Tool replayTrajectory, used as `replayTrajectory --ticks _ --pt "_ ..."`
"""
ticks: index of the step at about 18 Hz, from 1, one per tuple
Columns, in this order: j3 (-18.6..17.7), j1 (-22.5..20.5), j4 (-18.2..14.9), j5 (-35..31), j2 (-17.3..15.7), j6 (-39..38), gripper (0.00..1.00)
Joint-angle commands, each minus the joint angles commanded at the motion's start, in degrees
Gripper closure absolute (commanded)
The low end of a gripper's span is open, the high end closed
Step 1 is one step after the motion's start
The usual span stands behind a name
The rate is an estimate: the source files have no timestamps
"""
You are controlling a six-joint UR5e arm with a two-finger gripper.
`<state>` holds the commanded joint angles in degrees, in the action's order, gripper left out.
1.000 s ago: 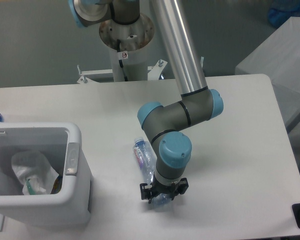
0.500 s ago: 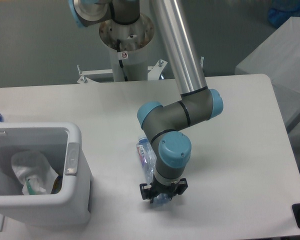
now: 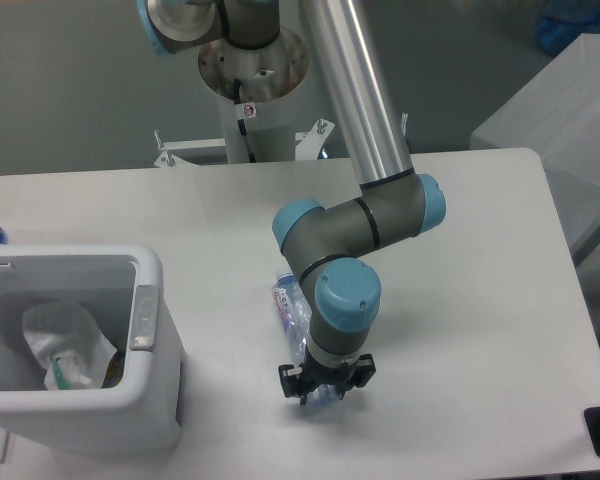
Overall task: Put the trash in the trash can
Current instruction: 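Lift the bottle and carry it over the trash bin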
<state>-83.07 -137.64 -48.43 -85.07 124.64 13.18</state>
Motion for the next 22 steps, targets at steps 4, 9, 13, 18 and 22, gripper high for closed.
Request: replayTrajectory --ticks 4,9,13,18,22 --pt "6.5 0.0 1.3 0.3 -1.9 -0.9 0.37" --pt "12.4 0.4 8.5 0.3 -2.6 -6.2 0.37" --pt "16.4 1.8 12.2 0.6 -3.6 -8.5 0.37" --pt "19.3 2.5 12.7 3.0 -6.0 -8.7 0.37" --pt "18.9 3.4 12.7 5.8 -9.9 -9.0 0.37"
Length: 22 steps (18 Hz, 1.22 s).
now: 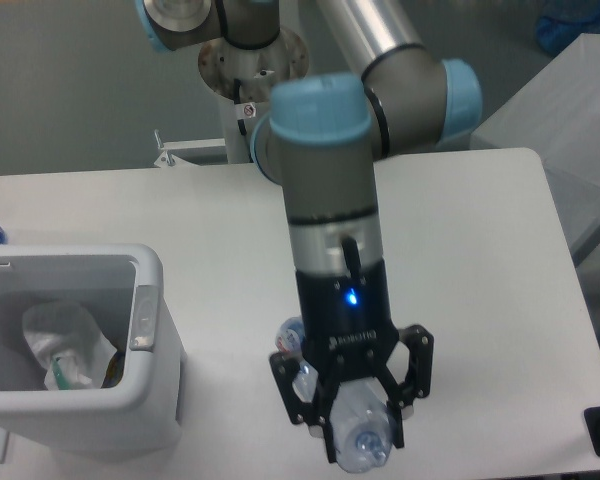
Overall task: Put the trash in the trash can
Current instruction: 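Lift the bottle and carry it over the trash bin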
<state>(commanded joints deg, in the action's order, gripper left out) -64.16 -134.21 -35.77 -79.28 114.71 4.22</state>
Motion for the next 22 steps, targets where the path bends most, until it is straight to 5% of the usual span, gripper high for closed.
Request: replayTrajectory --ticks 8,22 --pt "-0.6 6.4 0.0 0.2 -3.8 -0.1 0.37" --pt "-2.1 14.9 0.0 0.2 -2.4 0.1 0.36"
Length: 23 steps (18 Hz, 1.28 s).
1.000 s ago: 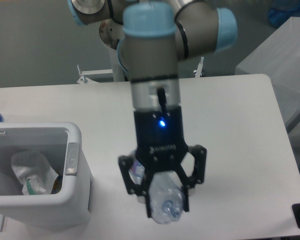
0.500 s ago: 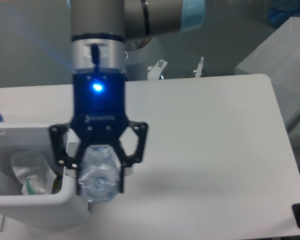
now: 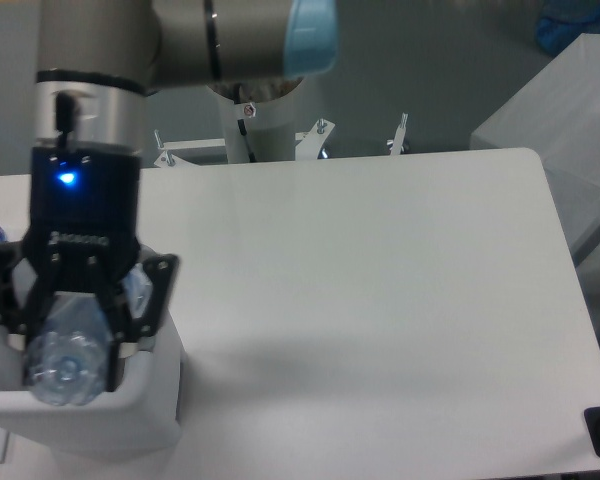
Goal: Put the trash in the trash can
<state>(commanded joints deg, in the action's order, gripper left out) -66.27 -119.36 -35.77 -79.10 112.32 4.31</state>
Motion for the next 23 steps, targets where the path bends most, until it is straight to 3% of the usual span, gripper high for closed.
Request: replayTrajectory --ticks 11,15,23 --pt "-1.0 1.5 0.0 -0.2 0.9 0.4 0.35" --pt "-1.5 1.5 0.0 -0.2 0.8 0.4 0.29" --pt "-5.7 1.7 0.0 -0.3 -0.8 1.1 0.29"
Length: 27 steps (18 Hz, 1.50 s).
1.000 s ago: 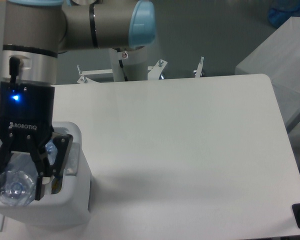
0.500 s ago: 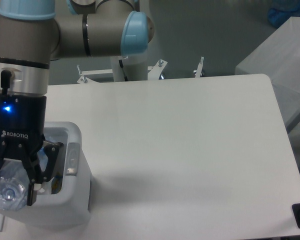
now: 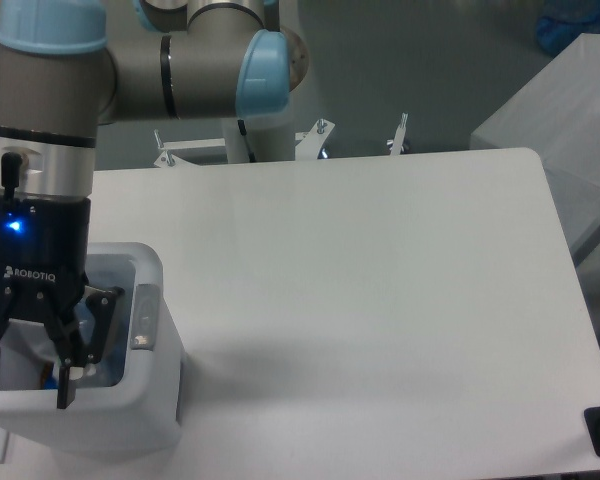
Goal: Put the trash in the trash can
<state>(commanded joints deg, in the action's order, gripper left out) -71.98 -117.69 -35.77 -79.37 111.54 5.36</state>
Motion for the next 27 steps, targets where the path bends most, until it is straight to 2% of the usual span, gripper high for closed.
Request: replayTrajectory --ticks 2,3,4,5,8,11,14,18,20,22,25,27 --pt "-0.9 0.0 0.0 0.0 -0.7 0.0 0.28" --pt "-0.9 0.0 0.0 -0.1 -0.8 0.0 0.24" --pt "-1.1 -0.3 0.0 -0.1 -0.5 0.0 0.08" --pt "-0.9 -1.1 0.0 -0.2 -0.6 -0.6 0.00" --pt "-2.1 -5.9 0.0 0.3 -0.8 -1.1 0.00" --pt "0.1 -9.8 0.0 2.2 -0.2 -0.8 0.00" --pt "0.1 -12.6 -0.2 2.0 -0.4 5.9 0.00" --pt "-3.7 -16.3 -0.5 1.9 -1.1 12.9 0.00" --pt "-4.9 -17.0 -1.0 1.8 -2.9 14.2 0.00" --pt "-8.5 -18.3 -1.0 1.8 -5.1 16.7 0.00" --pt "-12.3 -19.3 -1.8 1.8 -8.3 30.9 0.00" --pt "-15.5 -20.7 -2.7 1.8 -11.1 37.1 0.00"
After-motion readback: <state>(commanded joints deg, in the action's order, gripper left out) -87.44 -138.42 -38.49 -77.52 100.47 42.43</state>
